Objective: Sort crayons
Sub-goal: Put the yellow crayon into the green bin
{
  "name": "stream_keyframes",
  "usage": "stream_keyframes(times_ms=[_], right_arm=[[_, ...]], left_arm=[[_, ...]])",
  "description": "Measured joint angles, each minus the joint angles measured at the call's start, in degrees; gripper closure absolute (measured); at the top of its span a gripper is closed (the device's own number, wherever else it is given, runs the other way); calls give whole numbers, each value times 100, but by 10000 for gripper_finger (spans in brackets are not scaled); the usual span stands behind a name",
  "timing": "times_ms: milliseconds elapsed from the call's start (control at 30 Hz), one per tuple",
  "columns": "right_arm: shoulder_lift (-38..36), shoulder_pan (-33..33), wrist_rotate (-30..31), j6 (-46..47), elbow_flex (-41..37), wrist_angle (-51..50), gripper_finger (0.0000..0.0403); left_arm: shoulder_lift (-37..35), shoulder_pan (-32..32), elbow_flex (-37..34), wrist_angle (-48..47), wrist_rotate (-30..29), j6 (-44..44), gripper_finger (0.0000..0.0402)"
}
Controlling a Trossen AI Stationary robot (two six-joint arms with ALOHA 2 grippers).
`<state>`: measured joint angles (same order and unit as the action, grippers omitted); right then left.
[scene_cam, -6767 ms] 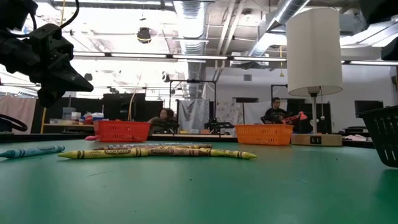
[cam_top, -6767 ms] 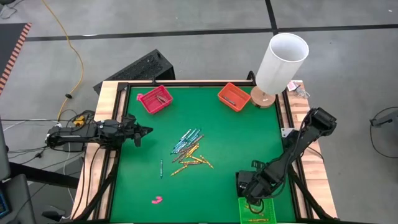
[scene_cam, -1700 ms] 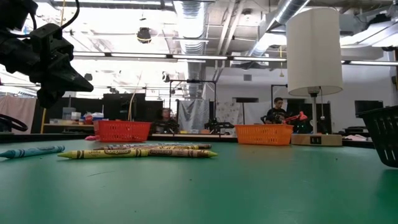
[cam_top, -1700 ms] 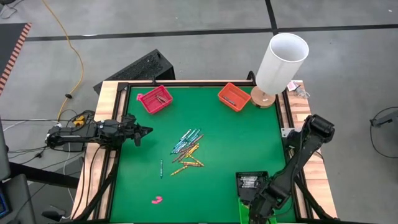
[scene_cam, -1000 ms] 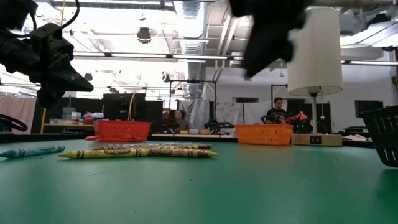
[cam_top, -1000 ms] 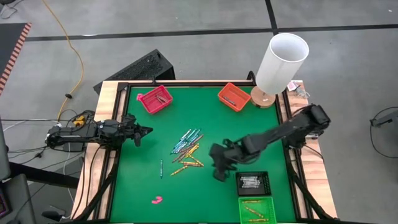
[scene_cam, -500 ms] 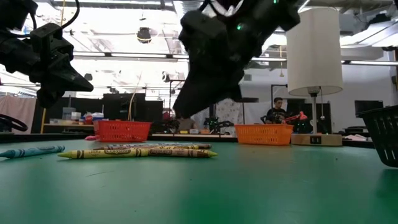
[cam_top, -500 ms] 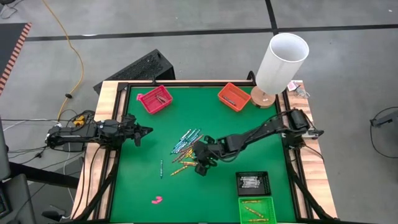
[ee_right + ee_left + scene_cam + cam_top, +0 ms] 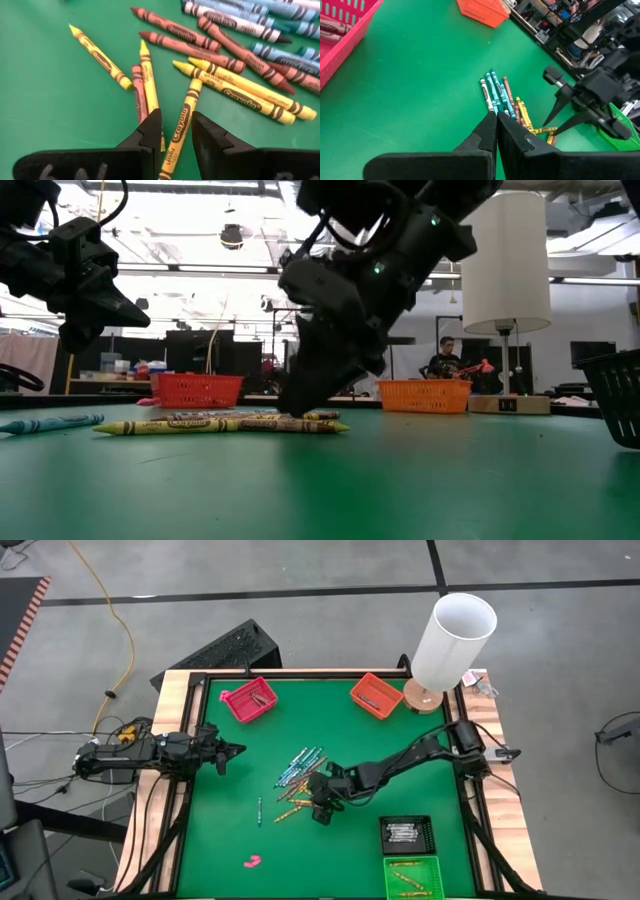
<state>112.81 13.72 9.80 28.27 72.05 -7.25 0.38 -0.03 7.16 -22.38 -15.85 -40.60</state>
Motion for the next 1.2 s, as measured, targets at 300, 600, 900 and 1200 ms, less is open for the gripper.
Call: stream_keyframes(times_ms=[300,600,900,1200], right_arm=[[7,-34,251,-30,0,-87,301],[7,-35,241,-135,0,-129,301],[7,-37,241,-151,0,-163,301],[93,-37,240,-158,0,-137,301]], left_arm=[[0,2,0,1,-1,0,401],[0,2,0,1,-1,44,401],[0,2,0,1,-1,46,401],[0,2,0,1,-3,48,401]])
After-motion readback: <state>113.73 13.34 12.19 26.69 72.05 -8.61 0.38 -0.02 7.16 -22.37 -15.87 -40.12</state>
